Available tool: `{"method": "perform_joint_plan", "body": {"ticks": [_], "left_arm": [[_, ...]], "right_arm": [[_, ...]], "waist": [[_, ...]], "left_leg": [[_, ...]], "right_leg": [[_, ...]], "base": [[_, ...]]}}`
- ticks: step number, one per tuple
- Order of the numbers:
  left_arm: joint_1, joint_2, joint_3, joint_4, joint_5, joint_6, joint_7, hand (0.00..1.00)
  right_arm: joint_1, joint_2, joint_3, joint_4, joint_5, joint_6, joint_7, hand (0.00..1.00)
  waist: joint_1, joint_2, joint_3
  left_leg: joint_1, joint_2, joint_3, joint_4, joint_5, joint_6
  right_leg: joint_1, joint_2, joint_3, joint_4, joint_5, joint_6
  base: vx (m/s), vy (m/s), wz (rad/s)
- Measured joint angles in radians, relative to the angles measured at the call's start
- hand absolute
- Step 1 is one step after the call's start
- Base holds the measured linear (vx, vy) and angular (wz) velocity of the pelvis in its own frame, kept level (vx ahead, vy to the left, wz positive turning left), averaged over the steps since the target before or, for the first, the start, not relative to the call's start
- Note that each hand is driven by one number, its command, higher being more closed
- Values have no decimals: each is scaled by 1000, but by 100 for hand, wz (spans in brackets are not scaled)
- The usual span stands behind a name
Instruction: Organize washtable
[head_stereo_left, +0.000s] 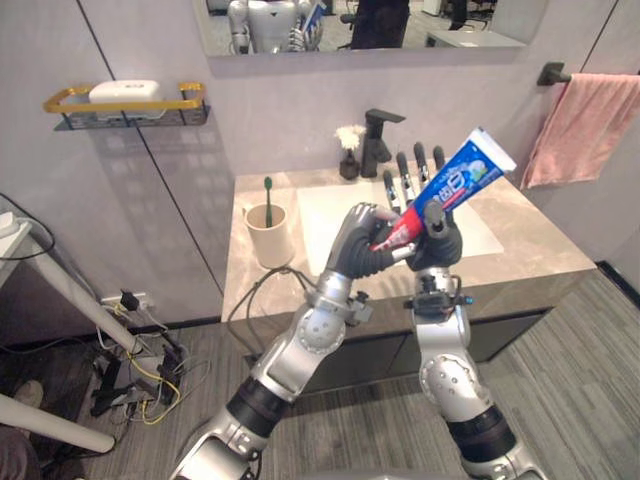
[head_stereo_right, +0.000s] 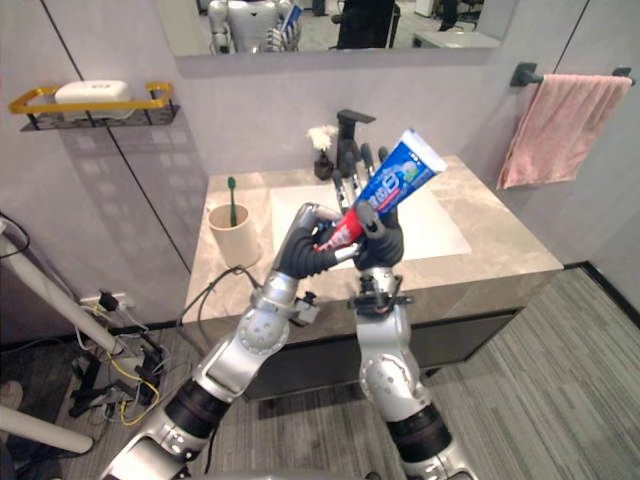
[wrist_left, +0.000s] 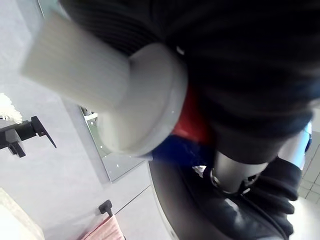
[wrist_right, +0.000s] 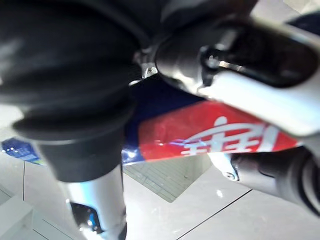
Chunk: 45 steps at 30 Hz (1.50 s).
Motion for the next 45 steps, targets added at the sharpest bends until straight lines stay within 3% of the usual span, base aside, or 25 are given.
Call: {"method": "perform_joint_plan", "body": {"ticks": [12,21,28,45], "left_arm": [[0,55,2,15,5,-19,-26,100],[0,114,4,16,25,-32,-82,100],[0,152,44,85,45,27,-115,100],[0,155,84,32,45,26,-135,100]], "right_arm": [[1,-119,3,-13,66,62,49,0],[63,-245,-22,-141,75,96,124,0],[121,-306,-61,-247,77,100,206,0],[204,-344,-106,-245,73,109,220,0]], "waist": [[0,0,0],[-2,1,0],[-3,8,2],[-6,11,4]], "left_leg": [[1,0,3,-1,0,0],[3,0,8,-2,0,0],[19,0,21,-20,0,0],[20,-2,22,-22,0,-1]], "right_leg": [[0,1,4,0,0,0],[-1,1,8,1,0,0],[-1,4,21,1,0,1],[-1,3,21,4,-5,7]], "base": [[0,0,0],[0,0,0],[0,-2,-6],[-2,-1,0]]}}
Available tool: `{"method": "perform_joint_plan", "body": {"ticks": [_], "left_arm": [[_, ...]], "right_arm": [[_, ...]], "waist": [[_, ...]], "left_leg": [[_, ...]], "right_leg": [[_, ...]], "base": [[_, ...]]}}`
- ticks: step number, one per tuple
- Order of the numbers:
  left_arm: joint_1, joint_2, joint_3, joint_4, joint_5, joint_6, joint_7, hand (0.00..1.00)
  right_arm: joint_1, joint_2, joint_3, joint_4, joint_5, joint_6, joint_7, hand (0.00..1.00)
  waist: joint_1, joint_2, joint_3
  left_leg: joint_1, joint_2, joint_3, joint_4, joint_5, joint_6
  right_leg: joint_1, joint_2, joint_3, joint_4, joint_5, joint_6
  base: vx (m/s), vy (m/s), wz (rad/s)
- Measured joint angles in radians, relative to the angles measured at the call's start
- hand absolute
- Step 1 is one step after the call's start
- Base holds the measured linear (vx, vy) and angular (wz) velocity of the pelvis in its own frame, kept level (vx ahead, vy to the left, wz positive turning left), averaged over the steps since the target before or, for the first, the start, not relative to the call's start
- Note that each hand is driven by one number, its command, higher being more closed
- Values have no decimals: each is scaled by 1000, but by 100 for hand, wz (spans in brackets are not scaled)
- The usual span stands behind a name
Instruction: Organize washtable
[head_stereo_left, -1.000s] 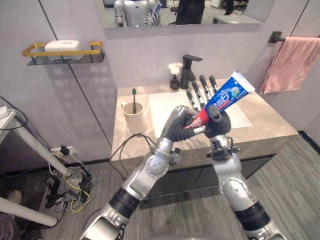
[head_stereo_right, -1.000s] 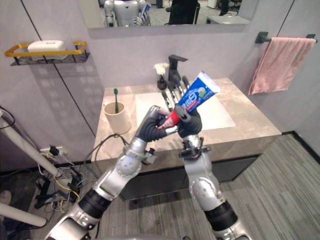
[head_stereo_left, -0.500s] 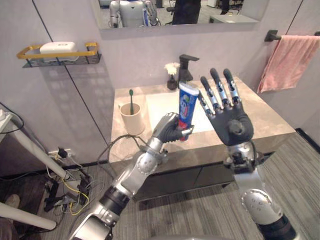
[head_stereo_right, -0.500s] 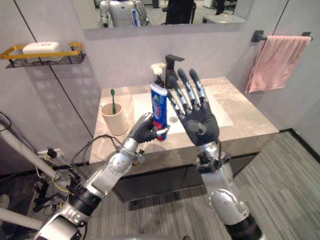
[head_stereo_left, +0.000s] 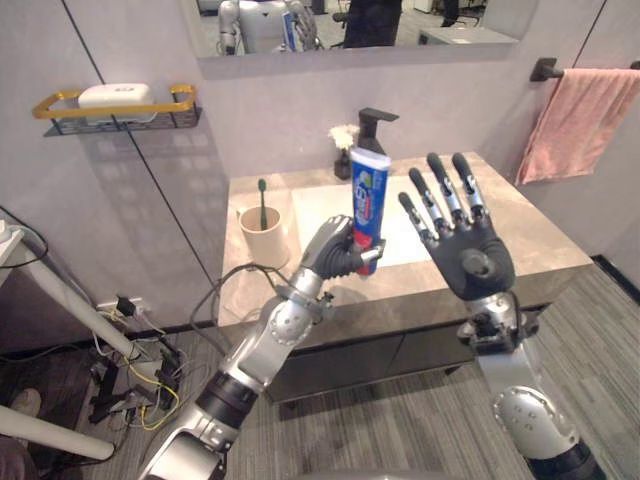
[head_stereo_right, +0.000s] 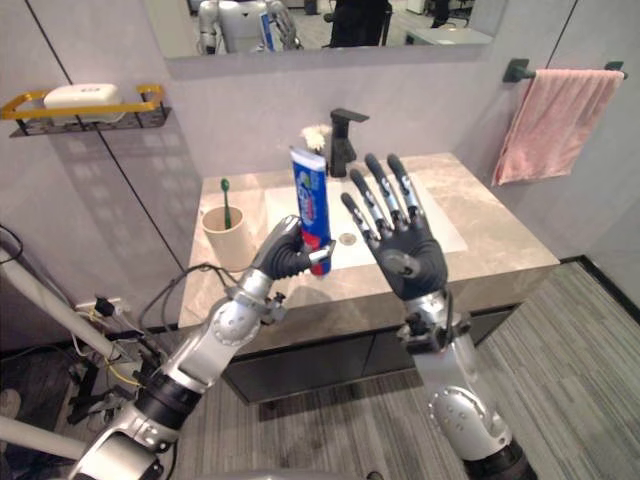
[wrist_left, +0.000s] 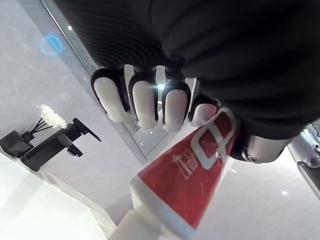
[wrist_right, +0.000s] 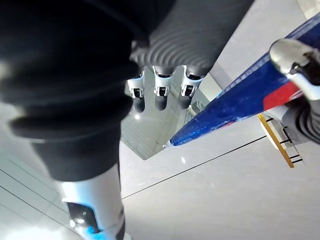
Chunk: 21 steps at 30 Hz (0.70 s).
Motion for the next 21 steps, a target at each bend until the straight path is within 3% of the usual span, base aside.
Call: {"method": "perform_joint_plan", "body": {"ticks": [4,9,14,21], "left_arm": [[0,21,7,0,11,-3,0,100],[0,102,5,-5,89,-26,1,100],[0,148,-7,-21,129,-54,0,100],[-26,229,-115,-21,161,-74,-15,100]], "right_arm": [[4,-13,-78,14,-48,2,-3,0],[0,-96,-165,96,-88,-4,-27,0],[-28,-133,-170,97,-116,-4,-49,0],[-136,-203,-118,118,-138,-5,-73,0]], "waist": [[-7,-1,1],[-19,3,6],[-23,3,9],[-21,1,10]], "left_leg": [[0,-1,0,-1,0,0],[-1,-1,-1,-4,0,0],[-1,-1,0,-5,0,0],[-3,-1,-2,-1,0,0]], "right_leg": [[0,-1,-1,0,0,0],[0,-1,-1,0,-1,1],[-1,-1,0,0,-1,1],[-1,-1,-4,0,-1,1]], "base": [[0,0,0],[0,0,0],[0,0,0],[0,0,1]]}}
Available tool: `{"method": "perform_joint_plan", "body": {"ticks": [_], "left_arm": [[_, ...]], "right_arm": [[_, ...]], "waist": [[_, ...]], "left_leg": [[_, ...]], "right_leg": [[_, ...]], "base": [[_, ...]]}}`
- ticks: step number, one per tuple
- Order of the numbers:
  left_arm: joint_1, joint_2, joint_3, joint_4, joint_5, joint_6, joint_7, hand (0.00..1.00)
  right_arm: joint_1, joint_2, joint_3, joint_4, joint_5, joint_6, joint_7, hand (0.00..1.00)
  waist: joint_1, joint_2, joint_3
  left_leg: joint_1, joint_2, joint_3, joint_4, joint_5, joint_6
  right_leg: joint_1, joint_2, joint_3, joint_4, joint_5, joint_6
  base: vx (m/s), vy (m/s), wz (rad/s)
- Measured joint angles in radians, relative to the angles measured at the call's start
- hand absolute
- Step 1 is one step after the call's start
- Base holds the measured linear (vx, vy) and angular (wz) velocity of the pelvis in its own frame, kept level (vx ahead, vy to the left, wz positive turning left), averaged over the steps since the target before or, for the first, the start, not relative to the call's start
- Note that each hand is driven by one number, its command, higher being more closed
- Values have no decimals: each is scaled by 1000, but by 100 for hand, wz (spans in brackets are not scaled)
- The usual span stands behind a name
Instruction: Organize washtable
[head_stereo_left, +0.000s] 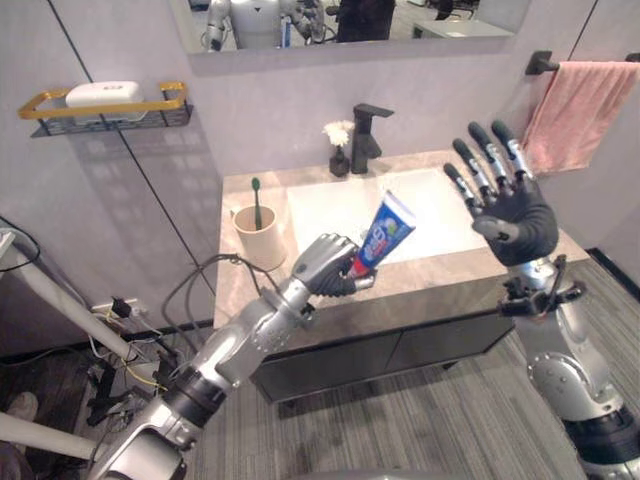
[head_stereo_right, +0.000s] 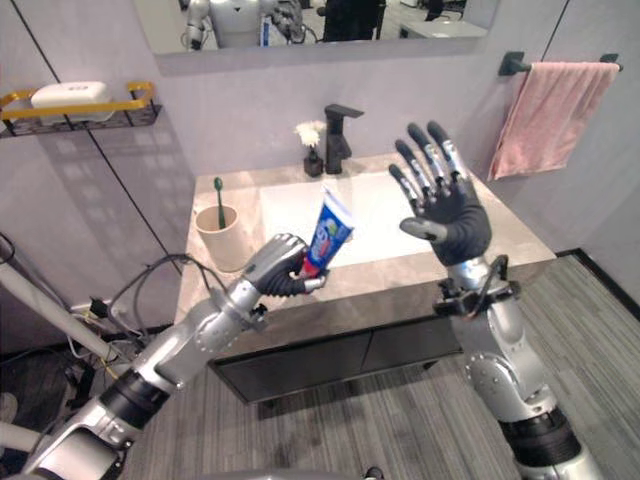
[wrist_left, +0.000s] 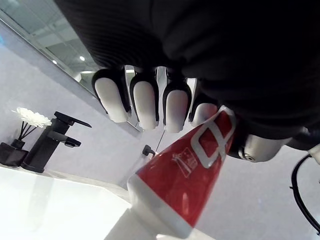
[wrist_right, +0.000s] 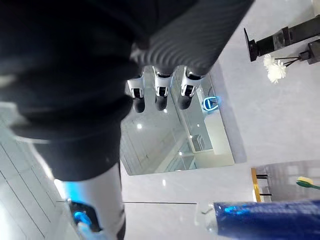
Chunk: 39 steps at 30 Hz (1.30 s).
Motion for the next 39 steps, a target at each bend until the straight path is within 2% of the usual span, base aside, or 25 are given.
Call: {"method": "perform_joint_plan", "body": {"ticks": [5,11,15,18,29,33,39], "left_arm": [[-52,26,-40,0,-1,-5,-10,100],[-74,27,-76,1,-5,-14,-30,100],[-74,37,-81,5,-6,-13,-31,100],[-74,47,-80,5,-6,-13,-48,100],[-73,48,-69,5,-7,-17,-54,100],[-72,54,-20,5,-11,-18,-61,100],[-69,63,3,4,-26,-19,-70,100]], "right_arm": [[-39,-29,70,5,-19,8,-1,0],[-69,-48,115,21,-28,42,3,0],[-71,-112,139,27,-28,50,18,0],[-66,-151,139,39,-37,54,30,0],[-37,-191,111,39,-80,68,81,0],[-26,-232,94,38,-81,68,104,0],[-25,-233,49,32,-94,67,117,0]], "waist": [[-1,-6,4],[-1,-10,7],[0,-12,8],[-1,-13,9],[-2,-17,16],[-2,-17,16],[-2,-17,16]], "left_leg": [[-2,-1,-7,0,0,0],[-11,-1,-26,0,3,0],[-17,-1,-40,0,7,1],[-16,-1,-45,-4,8,1],[-14,-1,-47,-6,9,0],[-13,-1,-44,-6,9,0],[-11,0,-29,-5,9,-1]], "right_leg": [[1,-1,-5,0,0,0],[3,-3,-21,0,0,0],[5,-4,-30,0,0,0],[6,-5,-31,5,-4,1],[4,-5,-32,19,-13,0],[2,-5,-29,19,-13,0],[-1,-4,-22,19,-13,0]], "base": [[0,0,3],[-4,-3,9],[-12,-4,10],[-15,-2,4],[-2,0,0],[-2,0,-1],[-7,-1,-4]]}}
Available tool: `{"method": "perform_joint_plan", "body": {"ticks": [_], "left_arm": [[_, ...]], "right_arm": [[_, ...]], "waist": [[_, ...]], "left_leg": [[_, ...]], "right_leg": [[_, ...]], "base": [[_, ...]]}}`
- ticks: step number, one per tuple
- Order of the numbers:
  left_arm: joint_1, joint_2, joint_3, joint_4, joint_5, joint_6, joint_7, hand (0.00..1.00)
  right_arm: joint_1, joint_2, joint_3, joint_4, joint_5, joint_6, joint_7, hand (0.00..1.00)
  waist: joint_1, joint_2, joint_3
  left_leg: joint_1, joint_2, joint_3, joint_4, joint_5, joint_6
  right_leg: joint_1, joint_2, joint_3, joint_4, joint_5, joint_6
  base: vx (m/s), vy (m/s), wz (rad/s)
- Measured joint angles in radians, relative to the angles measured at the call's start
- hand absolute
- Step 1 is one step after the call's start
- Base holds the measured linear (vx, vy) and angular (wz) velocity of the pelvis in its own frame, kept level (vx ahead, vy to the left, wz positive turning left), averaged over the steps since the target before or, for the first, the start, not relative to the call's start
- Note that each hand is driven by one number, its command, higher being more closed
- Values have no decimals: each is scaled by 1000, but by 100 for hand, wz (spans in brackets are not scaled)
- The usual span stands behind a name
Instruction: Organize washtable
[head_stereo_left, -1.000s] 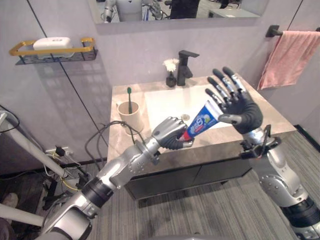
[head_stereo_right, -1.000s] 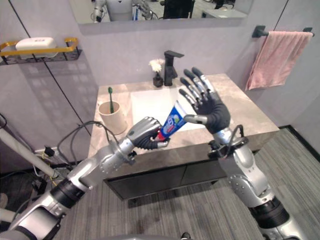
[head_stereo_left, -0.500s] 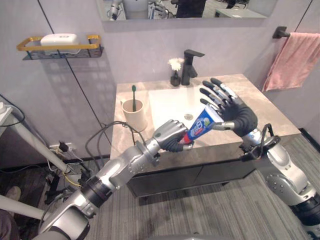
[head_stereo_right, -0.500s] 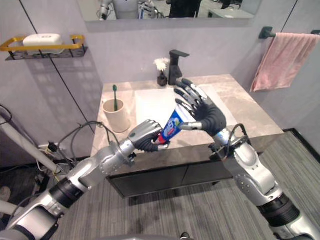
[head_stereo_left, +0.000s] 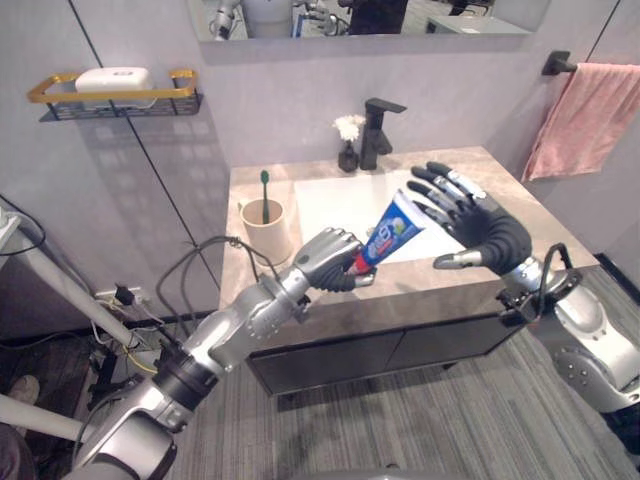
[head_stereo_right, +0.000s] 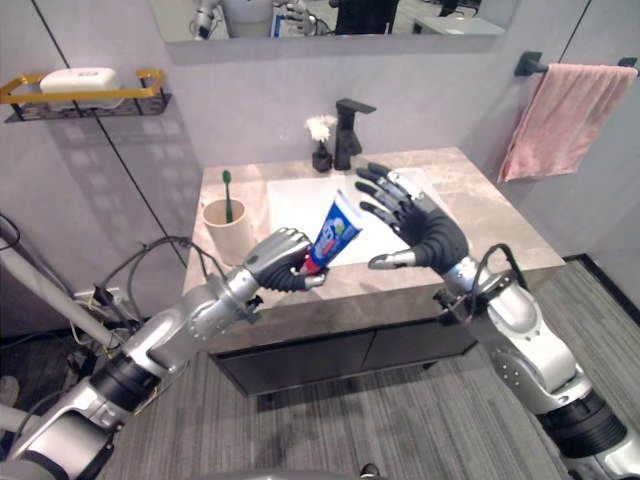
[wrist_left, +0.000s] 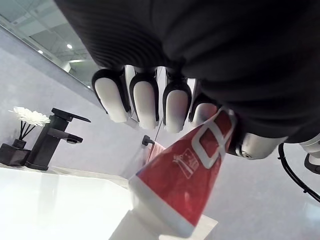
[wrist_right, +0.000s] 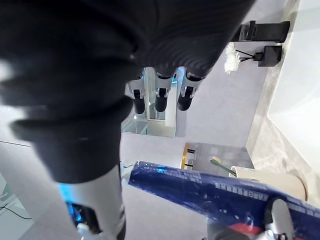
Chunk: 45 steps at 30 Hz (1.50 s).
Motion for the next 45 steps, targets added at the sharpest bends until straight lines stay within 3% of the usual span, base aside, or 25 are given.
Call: {"method": "perform_joint_plan", "body": {"ticks": [12,17,35,45], "left_arm": [[1,-4,1,-35,-18,0,-3,100],[1,-42,-6,-49,-20,-1,-3,100],[-20,-93,-100,-49,-60,1,-24,100],[-32,-99,-138,-49,-90,7,-24,100]], "right_arm": [[-1,13,21,-33,-22,1,-4,0],[-4,55,71,-32,-31,4,-8,0],[-55,110,205,-2,-32,25,-26,0],[-75,110,213,13,-41,24,-28,0]], "waist": [[2,1,0],[2,3,0],[-1,8,-2],[2,13,-6]], "left_leg": [[-2,0,1,5,0,0],[-5,0,-14,5,1,0],[-24,1,-52,-2,27,1],[-31,3,-73,-2,44,-1]], "right_leg": [[-2,0,0,0,0,0],[-1,-1,-6,0,0,0],[3,-2,-43,0,2,-6],[1,-1,-62,0,6,-12]], "base": [[0,0,0],[0,0,4],[-20,1,6],[-16,5,6]]}}
